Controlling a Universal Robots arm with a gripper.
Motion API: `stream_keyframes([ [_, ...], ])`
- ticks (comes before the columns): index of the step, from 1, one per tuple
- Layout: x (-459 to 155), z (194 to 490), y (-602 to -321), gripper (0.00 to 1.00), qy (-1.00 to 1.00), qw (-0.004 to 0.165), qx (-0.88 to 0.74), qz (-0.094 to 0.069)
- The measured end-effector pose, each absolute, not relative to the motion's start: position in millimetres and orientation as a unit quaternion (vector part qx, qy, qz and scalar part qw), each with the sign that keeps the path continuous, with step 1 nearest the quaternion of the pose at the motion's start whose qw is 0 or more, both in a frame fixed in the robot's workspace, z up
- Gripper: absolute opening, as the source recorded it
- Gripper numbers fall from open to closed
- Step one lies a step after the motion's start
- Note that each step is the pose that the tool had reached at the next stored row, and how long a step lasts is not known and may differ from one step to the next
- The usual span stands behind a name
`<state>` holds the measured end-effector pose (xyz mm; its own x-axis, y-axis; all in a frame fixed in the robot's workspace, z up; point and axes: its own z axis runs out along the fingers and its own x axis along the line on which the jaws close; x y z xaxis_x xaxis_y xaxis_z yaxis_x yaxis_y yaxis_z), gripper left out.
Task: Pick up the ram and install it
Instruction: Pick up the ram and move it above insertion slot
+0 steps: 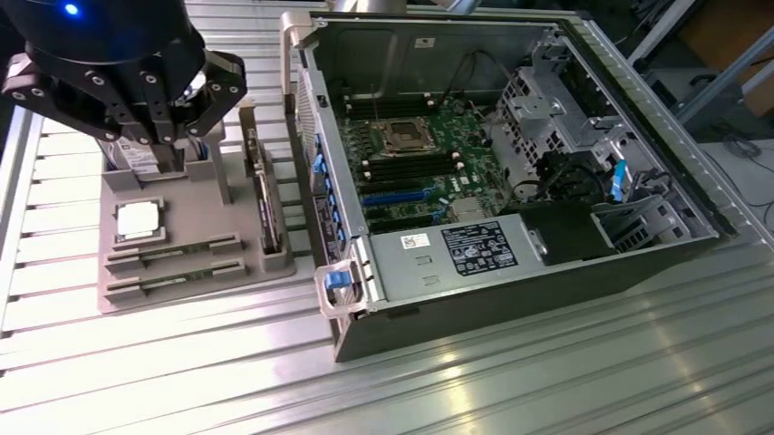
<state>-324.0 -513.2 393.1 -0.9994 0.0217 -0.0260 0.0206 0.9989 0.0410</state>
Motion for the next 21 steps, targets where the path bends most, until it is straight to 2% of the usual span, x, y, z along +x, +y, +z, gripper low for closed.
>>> stream_keyframes([
  [8,-323.9,392.3,-513.2,0.10,0.985,0.009,-0.172,0.022],
  [21,-324.0,391.0,-513.2,0.10,0.934,0.005,-0.357,0.024],
])
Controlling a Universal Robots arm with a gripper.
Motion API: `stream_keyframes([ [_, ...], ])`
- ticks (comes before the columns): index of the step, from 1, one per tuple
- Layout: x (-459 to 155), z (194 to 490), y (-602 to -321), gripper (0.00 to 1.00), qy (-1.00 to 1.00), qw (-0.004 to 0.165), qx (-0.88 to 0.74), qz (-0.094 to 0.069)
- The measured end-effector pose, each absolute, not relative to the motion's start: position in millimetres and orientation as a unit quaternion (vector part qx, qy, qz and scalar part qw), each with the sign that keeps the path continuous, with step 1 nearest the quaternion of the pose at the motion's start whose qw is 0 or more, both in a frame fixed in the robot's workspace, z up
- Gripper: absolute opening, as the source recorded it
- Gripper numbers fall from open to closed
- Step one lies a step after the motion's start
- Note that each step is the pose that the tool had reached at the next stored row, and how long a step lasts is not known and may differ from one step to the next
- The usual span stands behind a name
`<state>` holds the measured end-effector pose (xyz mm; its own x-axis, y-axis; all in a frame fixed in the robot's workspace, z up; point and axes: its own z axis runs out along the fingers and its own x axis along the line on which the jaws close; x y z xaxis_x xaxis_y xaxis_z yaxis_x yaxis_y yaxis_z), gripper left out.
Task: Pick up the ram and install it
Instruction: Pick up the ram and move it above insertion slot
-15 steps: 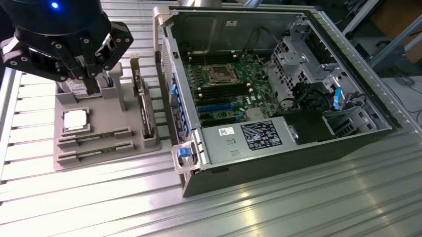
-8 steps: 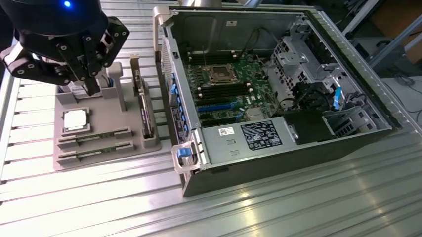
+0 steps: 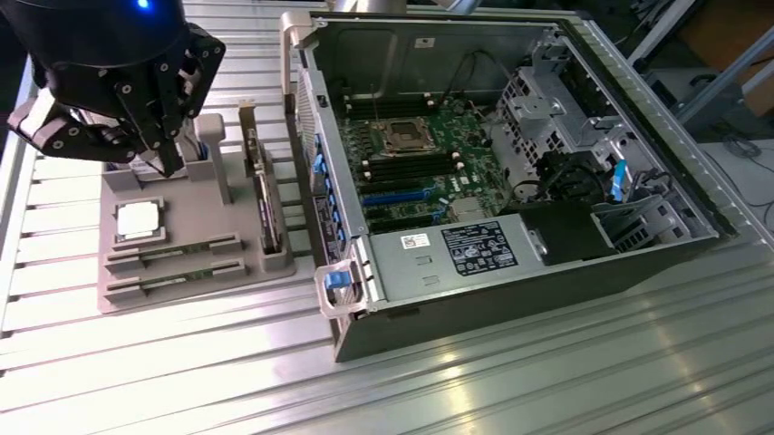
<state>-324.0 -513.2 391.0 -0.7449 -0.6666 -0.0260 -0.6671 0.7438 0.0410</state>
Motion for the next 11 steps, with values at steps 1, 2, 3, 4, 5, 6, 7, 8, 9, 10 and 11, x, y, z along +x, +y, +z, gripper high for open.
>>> stream_keyframes([
  [1,-323.9,391.0,-513.2,0.10,0.930,0.005,-0.368,0.024],
  [2,-323.9,390.8,-513.2,0.10,0.921,0.004,-0.389,0.024],
  [3,-323.9,390.5,-513.2,0.10,0.912,0.003,-0.409,0.024],
  [4,-323.9,390.2,-513.2,0.10,0.904,0.003,-0.426,0.024],
  [5,-323.9,389.8,-513.2,0.10,0.896,0.003,-0.444,0.024],
  [6,-323.9,389.6,-513.2,0.10,0.889,0.002,-0.458,0.024],
  [7,-323.9,389.2,-513.2,0.10,0.878,0.002,-0.478,0.024],
  [8,-323.9,388.9,-513.2,0.10,0.872,0.001,-0.490,0.024],
  [9,-323.9,388.8,-513.2,0.10,0.867,0.001,-0.497,0.024],
  [10,-323.9,388.3,-513.2,0.10,0.857,0.001,-0.514,0.024],
  [11,-323.9,387.9,-513.2,0.10,0.849,0.000,-0.529,0.024],
])
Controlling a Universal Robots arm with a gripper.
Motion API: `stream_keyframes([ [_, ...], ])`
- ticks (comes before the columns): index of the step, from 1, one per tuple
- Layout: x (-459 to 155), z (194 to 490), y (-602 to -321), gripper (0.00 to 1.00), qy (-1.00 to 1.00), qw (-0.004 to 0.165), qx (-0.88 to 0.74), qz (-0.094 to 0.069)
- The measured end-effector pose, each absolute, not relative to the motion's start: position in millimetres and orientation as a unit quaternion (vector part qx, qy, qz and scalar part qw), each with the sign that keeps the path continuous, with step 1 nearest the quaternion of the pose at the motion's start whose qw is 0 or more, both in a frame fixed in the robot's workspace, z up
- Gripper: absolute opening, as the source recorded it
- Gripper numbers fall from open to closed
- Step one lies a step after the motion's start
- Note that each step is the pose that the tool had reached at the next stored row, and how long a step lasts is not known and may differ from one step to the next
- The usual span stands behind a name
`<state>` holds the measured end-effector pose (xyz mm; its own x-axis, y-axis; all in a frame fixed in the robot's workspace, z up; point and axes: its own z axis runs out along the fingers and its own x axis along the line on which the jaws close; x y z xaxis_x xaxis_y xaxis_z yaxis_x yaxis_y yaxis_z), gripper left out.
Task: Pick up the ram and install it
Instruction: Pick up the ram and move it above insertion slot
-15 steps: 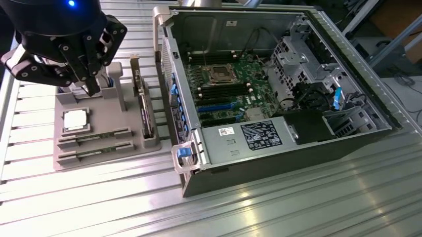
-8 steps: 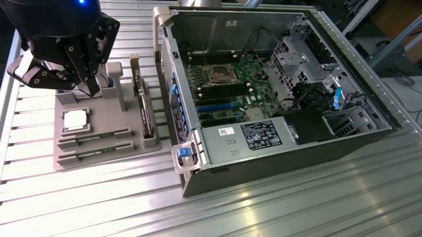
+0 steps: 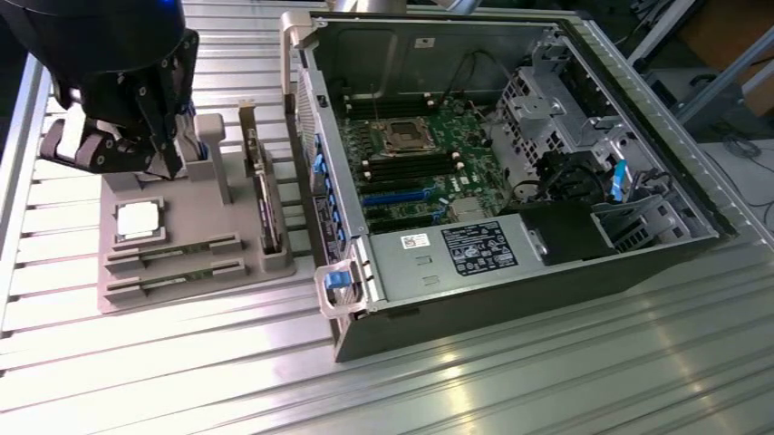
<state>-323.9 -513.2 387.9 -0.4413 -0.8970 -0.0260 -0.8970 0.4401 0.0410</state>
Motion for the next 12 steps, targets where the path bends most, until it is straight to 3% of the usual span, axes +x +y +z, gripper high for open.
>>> stream_keyframes([
  [12,-323.9,382.1,-513.2,0.10,0.720,-0.005,-0.694,0.024],
])
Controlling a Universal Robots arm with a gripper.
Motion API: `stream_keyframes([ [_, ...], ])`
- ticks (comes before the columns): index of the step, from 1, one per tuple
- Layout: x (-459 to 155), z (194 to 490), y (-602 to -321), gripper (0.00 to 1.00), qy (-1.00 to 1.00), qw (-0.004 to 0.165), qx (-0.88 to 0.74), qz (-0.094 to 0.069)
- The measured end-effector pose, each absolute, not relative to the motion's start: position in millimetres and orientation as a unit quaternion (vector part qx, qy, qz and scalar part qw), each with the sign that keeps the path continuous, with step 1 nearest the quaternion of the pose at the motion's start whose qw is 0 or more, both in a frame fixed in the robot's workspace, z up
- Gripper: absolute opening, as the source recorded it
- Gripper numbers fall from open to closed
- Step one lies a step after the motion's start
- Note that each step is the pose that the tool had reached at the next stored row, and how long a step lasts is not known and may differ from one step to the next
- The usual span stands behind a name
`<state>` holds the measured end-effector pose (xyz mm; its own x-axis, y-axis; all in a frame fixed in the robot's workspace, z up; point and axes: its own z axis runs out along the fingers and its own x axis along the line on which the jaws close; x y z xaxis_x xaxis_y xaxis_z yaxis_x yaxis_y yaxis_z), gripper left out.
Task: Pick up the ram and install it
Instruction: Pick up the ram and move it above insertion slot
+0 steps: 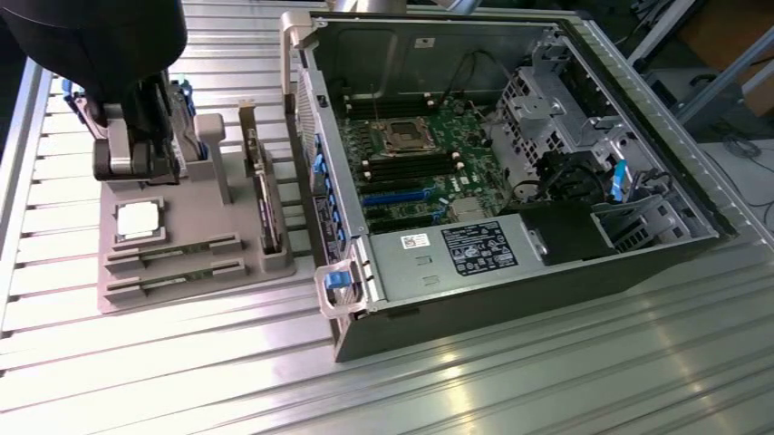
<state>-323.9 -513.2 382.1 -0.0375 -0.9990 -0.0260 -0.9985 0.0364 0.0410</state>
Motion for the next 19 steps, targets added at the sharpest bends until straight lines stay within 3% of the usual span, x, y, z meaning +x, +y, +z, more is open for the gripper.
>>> stream_keyframes([
  [3,-324,382,-513,0.11,-0.713,0.005,0.701,-0.024],
  [4,-324,382,-513,0.23,-0.713,0.005,0.701,-0.024],
  [5,-324,382,-513,0.23,-0.713,0.005,0.701,-0.024],
  [6,-324,382,-513,0.30,-0.713,0.005,0.701,-0.024],
  [19,-328,350,-513,0.30,-0.713,0.005,0.701,-0.024],
])
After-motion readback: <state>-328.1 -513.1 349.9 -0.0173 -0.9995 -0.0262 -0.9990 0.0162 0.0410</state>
